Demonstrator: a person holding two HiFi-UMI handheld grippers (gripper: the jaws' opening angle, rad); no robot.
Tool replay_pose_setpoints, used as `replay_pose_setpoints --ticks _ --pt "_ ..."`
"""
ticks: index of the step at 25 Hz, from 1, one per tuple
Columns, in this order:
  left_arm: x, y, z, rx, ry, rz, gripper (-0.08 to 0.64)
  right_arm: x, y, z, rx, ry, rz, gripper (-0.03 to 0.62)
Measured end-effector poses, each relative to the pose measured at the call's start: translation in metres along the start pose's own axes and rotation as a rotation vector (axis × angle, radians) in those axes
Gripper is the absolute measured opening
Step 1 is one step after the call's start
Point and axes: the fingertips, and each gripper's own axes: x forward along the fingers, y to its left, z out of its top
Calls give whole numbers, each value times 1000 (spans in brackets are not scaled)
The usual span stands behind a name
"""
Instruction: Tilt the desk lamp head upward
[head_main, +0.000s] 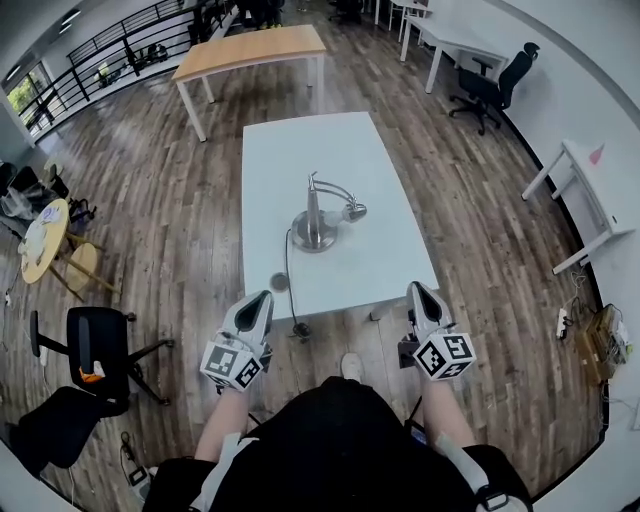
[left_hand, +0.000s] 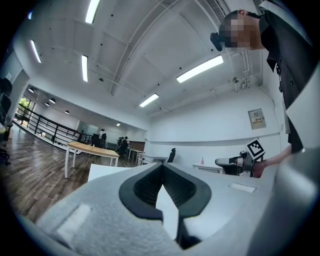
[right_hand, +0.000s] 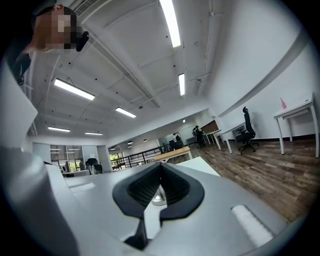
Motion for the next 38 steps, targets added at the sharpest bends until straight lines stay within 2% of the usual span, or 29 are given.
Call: replay_pose_setpoints --ticks 5,9,16,21,25,28,34,36,38 --pt "43 9 0 18 4 28 -2 42 -27 8 34 10 42 6" --pt "73 14 -5 26 5 73 -2 75 -41 6 85 49 114 6" --pt "110 18 -15 40 17 140 -2 123 -39 -4 145 118 245 6" --pt "120 26 -24 44 61 153 -2 153 -28 -14 198 155 286 6" --pt "124 42 -30 54 90 148 -2 176 -21 -30 242 192 285 6" --pt "128 60 -34 49 113 146 -2 191 -18 -40 327 202 265 10" --pt "141 82 -40 58 150 104 -2 218 -13 -56 481 194 231 74" --pt "150 85 -48 74 176 83 0 228 -10 -64 606 192 228 78" --pt "158 87 -54 90 201 62 29 238 -9 -75 775 190 213 100"
